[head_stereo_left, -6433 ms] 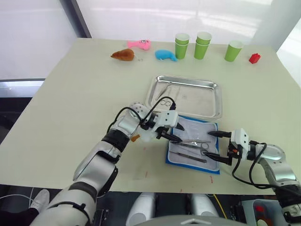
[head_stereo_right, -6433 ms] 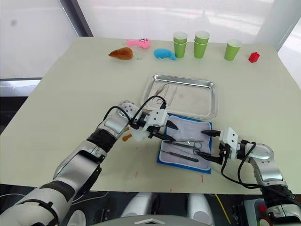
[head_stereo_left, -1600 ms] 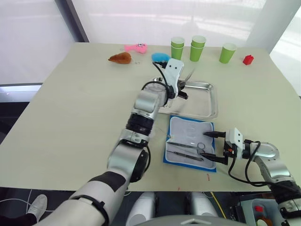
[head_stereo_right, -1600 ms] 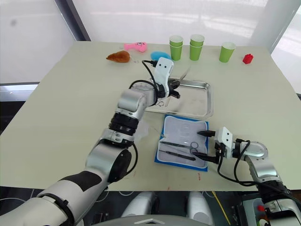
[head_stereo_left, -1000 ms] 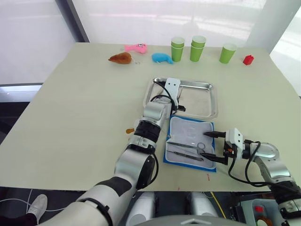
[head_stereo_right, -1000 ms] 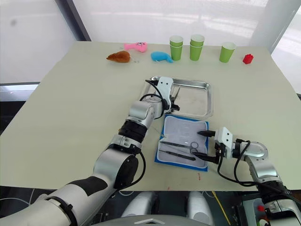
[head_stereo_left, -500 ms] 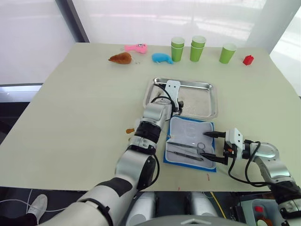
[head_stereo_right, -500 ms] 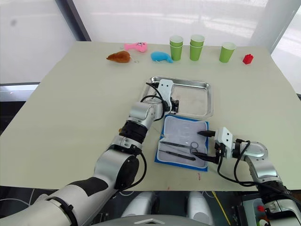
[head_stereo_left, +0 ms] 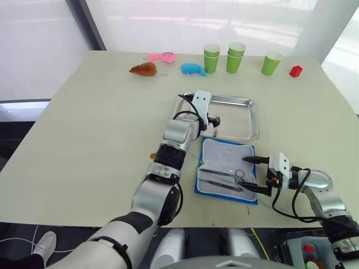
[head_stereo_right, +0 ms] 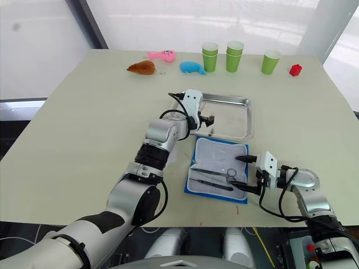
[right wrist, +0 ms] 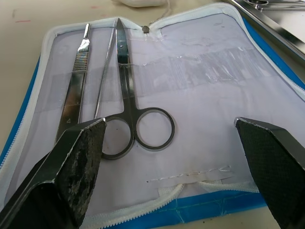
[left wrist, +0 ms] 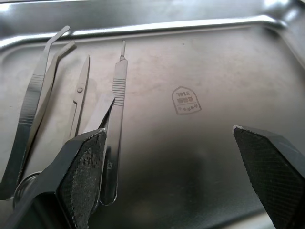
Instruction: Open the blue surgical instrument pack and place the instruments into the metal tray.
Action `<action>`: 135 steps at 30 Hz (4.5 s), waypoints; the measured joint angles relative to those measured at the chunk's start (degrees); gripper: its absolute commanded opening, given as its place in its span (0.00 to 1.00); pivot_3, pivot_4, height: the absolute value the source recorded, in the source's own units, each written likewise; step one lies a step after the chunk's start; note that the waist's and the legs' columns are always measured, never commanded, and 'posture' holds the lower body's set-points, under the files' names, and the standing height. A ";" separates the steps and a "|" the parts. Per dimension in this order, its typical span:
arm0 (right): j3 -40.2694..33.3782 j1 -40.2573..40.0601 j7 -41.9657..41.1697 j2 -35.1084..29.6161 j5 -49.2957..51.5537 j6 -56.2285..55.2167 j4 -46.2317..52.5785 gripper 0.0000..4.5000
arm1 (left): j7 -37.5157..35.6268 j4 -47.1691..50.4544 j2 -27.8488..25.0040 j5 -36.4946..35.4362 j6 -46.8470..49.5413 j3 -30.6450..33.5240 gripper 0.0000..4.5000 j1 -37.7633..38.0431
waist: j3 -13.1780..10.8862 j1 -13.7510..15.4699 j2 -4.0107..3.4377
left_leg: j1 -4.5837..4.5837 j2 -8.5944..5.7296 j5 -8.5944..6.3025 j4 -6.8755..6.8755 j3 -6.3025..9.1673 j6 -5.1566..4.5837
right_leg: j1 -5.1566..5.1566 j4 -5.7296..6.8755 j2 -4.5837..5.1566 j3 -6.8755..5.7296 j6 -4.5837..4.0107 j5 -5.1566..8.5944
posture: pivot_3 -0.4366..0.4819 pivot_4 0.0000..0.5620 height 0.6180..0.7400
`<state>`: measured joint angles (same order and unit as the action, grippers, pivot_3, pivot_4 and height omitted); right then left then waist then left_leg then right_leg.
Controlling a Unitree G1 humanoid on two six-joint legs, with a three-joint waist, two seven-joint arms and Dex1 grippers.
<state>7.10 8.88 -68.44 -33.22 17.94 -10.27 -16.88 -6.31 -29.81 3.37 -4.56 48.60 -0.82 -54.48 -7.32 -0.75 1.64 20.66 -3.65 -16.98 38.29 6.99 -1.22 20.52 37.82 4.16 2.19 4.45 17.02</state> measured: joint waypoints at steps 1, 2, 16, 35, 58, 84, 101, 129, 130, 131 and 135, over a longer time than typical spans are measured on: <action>0.00 0.00 -0.01 0.00 0.00 -0.01 0.00 1.00 | -0.15 0.00 0.00 -0.05 0.03 0.02 1.00 0.00 | 0.00 0.00 0.00 | 0.00 0.00 0.00 0.00 0.00 0.00 | 0.00 0.00 0.00 0.00 0.00 0.00 | 0.48 0.27 1.00; 0.00 0.01 -0.02 0.02 0.00 -0.01 -0.01 1.00 | -0.25 0.01 -0.01 -0.11 0.03 0.04 1.00 0.00 | 0.00 -0.01 0.00 | 0.00 0.00 0.00 -0.01 0.00 0.00 | 0.00 0.00 0.00 0.00 0.00 0.00 | 0.48 0.27 1.00; 0.01 0.00 0.00 0.25 0.00 -0.09 0.01 1.00 | -16.93 10.22 -7.90 -4.87 -9.22 -0.10 1.00 2.61 | -0.01 -0.11 -0.05 | 0.00 0.06 0.03 -0.09 -0.01 0.07 | 0.06 -0.04 0.07 0.03 -0.06 -0.03 | 0.48 0.27 1.00; 0.49 -0.47 0.37 0.45 0.01 -0.17 0.38 1.00 | -67.92 29.84 -44.86 -24.52 -18.91 4.63 1.00 26.54 | -0.20 0.10 -0.31 | 0.02 0.54 0.06 -0.55 0.24 0.10 | 0.11 -0.46 -0.06 -0.07 -0.68 -0.29 | 0.48 0.27 1.00; -0.68 -3.45 0.62 -0.21 0.81 0.25 4.40 1.00 | -83.11 32.16 -64.60 -38.05 -42.70 -2.19 1.00 36.33 | -0.52 0.23 -0.83 | 0.14 0.62 0.09 -1.15 0.26 0.12 | 0.23 -1.06 -0.11 -0.21 -0.79 -0.33 | 0.48 0.27 1.00; -20.00 -21.69 -4.12 -13.83 14.91 12.28 26.60 1.00 | -77.16 33.49 -41.83 -22.09 -39.29 -11.71 1.00 34.19 | -2.07 0.12 -1.60 | 1.21 0.40 0.36 -0.58 0.15 0.43 | 1.18 -0.38 -0.16 -0.47 -0.66 -0.29 | 0.48 0.27 1.00; -37.56 -27.48 -9.17 -21.57 27.64 26.14 38.94 1.00 | -72.23 18.11 -31.64 -9.60 -47.43 -18.02 1.00 30.53 | -2.15 0.35 -1.54 | 1.20 0.39 0.38 0.05 0.17 0.37 | 1.08 0.16 -0.16 -0.50 -0.64 -0.33 | 0.48 0.27 1.00; -34.35 -22.05 -6.01 -19.31 28.14 30.19 43.14 1.00 | -78.54 -2.59 -23.78 -9.95 -58.88 -15.37 1.00 22.87 | -2.06 1.56 -1.67 | 1.19 0.23 1.06 0.10 0.19 -0.02 | 1.00 0.16 -0.14 -0.52 -0.43 -1.01 | 0.48 0.27 1.00; -34.31 -21.92 -5.94 -19.31 28.10 30.19 43.14 1.00 | -78.46 -2.75 -23.66 -9.84 -58.91 -15.37 1.00 22.68 | -2.06 1.59 -1.67 | 1.20 0.22 1.06 0.10 0.19 -0.02 | 1.00 0.16 -0.14 -0.53 -0.43 -1.01 | 0.48 0.27 1.00; -34.19 -21.84 -5.86 -19.31 28.05 30.19 43.16 1.00 | -78.38 -2.92 -23.34 -9.95 -58.80 -15.06 1.00 22.59 | -2.06 1.63 -1.67 | 1.20 0.21 1.06 0.11 0.21 -0.02 | 1.00 0.16 -0.14 -0.53 -0.43 -1.01 | 0.48 0.27 1.00; -33.72 -21.84 -5.76 -18.78 27.86 30.18 43.23 1.00 | -78.16 -2.98 -21.84 -11.01 -56.96 -13.27 1.00 22.64 | -2.09 1.60 -1.61 | 1.22 0.20 1.06 0.11 0.21 -0.02 | 1.00 0.16 -0.13 -0.54 -0.42 -1.01 | 0.48 0.27 1.00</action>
<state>-26.62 -12.95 -74.19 -52.00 45.80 19.91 26.34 -84.47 -32.78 -18.48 -15.57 -8.36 -14.09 -31.85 -9.42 0.85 0.02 21.87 -3.45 -15.92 38.40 7.20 -1.24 21.52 37.99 4.03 1.65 4.03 16.01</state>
